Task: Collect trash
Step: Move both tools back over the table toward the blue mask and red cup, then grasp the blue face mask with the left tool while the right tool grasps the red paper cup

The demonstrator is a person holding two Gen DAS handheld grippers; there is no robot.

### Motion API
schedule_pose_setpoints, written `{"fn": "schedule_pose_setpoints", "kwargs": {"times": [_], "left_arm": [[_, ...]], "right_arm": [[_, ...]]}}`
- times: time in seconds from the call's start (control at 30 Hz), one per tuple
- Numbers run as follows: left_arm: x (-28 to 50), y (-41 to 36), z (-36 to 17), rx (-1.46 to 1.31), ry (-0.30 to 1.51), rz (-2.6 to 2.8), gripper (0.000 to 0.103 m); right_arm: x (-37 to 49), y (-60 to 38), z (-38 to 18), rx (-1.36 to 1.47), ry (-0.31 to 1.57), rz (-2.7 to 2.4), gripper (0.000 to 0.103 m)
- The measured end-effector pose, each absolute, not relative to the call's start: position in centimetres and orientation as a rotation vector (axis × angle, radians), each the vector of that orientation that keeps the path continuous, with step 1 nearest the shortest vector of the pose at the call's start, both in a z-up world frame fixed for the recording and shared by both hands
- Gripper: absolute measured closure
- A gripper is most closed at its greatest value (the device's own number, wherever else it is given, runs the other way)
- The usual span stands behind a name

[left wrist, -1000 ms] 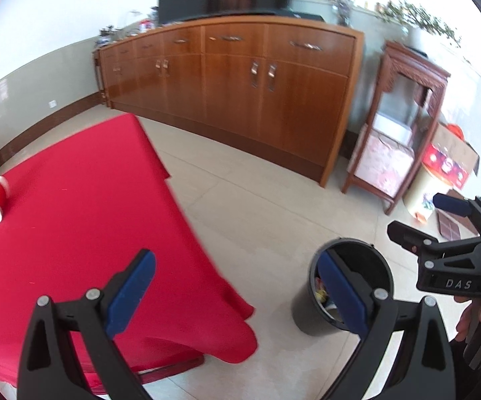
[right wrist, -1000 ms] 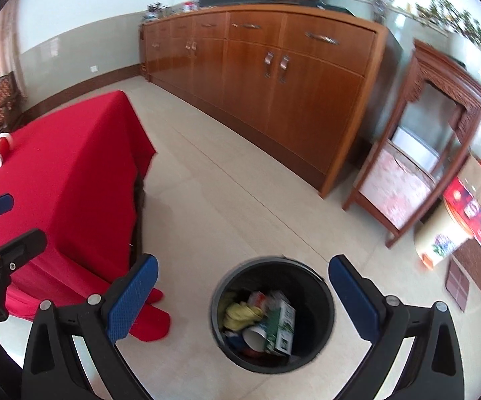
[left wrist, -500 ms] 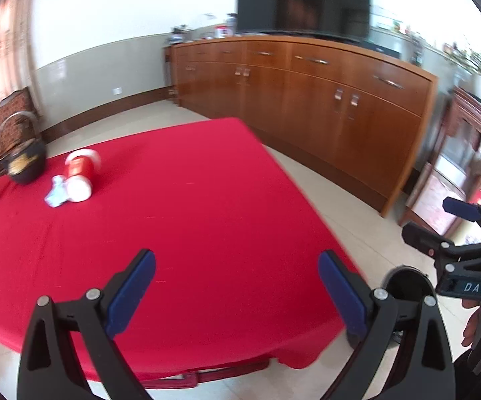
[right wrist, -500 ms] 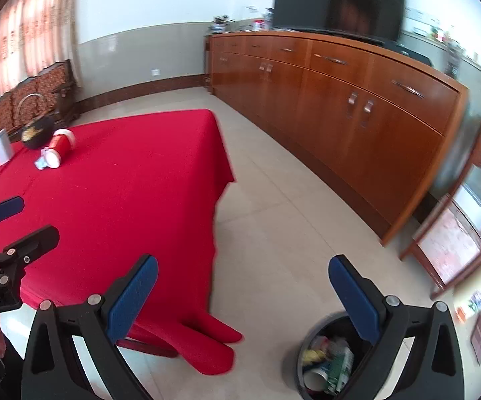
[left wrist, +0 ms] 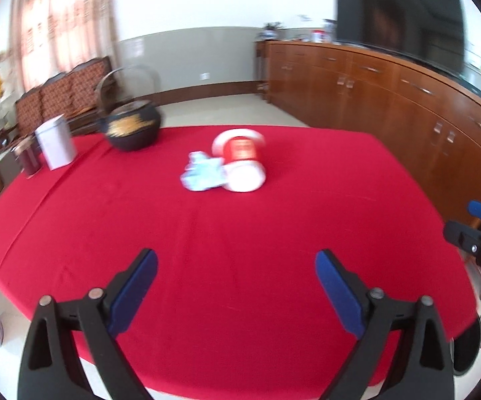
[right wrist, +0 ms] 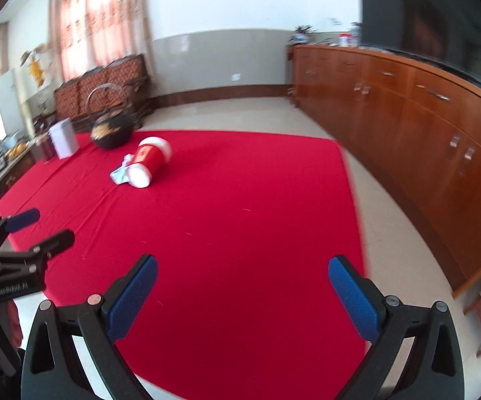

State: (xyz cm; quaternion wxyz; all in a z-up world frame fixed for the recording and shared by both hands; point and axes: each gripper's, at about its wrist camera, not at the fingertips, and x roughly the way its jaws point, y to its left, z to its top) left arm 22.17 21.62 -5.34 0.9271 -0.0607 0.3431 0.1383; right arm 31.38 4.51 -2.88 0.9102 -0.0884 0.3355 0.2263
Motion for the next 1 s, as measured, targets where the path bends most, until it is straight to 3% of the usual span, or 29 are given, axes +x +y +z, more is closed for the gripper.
{"fn": "schedule_pose_setpoints", "kwargs": {"times": [0.27, 0.6, 0.77, 1.0], "left_arm": [[25.0, 29.8, -7.1, -0.154, 0.729, 0.380, 0.013], [28.0, 34.3, -8.8, -0.178, 0.747, 0.396, 0.013], [29.6, 33.5, -9.4, -0.193, 0.761, 0.361, 0.013], [33.2, 31.2, -9.7, -0.193, 0.781, 0.306, 0.013]], "right_arm": [[36.9, 17.3, -5.5, -0.235, 0.726, 0.553, 0.000], [42.7, 29.9, -8.3, -0.285, 0.750, 0.633, 0.000], [45.4, 31.3, -9.6, -0.305, 0.777, 0.578, 0.014], [47.8, 29.3, -9.8, -0.274, 0.785, 0.566, 0.014]]}}
